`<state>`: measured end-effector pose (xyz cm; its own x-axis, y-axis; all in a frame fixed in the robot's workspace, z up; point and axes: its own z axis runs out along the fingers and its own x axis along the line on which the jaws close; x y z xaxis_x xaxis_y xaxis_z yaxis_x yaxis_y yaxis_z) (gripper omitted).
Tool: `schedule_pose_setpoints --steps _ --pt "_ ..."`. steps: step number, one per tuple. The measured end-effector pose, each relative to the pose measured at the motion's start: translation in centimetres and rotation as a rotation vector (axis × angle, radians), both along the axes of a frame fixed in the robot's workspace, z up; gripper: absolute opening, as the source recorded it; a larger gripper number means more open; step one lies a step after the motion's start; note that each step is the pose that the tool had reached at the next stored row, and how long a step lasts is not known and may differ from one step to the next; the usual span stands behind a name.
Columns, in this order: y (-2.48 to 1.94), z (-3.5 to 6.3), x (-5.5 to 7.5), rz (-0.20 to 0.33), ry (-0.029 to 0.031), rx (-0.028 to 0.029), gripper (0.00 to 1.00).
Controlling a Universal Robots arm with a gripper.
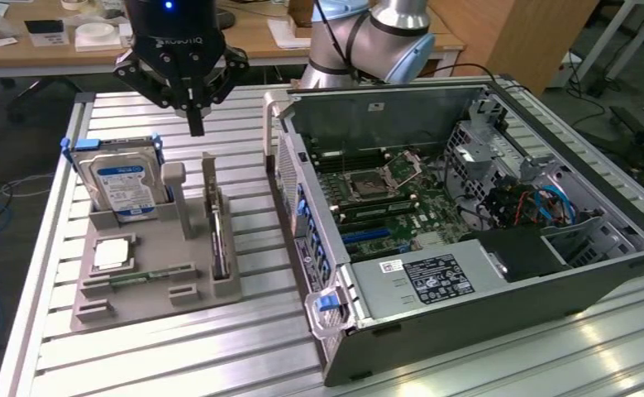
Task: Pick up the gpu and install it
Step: 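Reach for the gpu, then pick up the gpu and move the gpu toward the slot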
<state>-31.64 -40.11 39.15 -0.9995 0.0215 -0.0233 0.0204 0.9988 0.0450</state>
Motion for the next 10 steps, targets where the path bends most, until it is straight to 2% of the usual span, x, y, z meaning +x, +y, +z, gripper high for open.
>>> schedule_pose_setpoints --steps 10 --pt "0.00 0.00 0.00 0.000 -0.0001 0.0000 0.11"
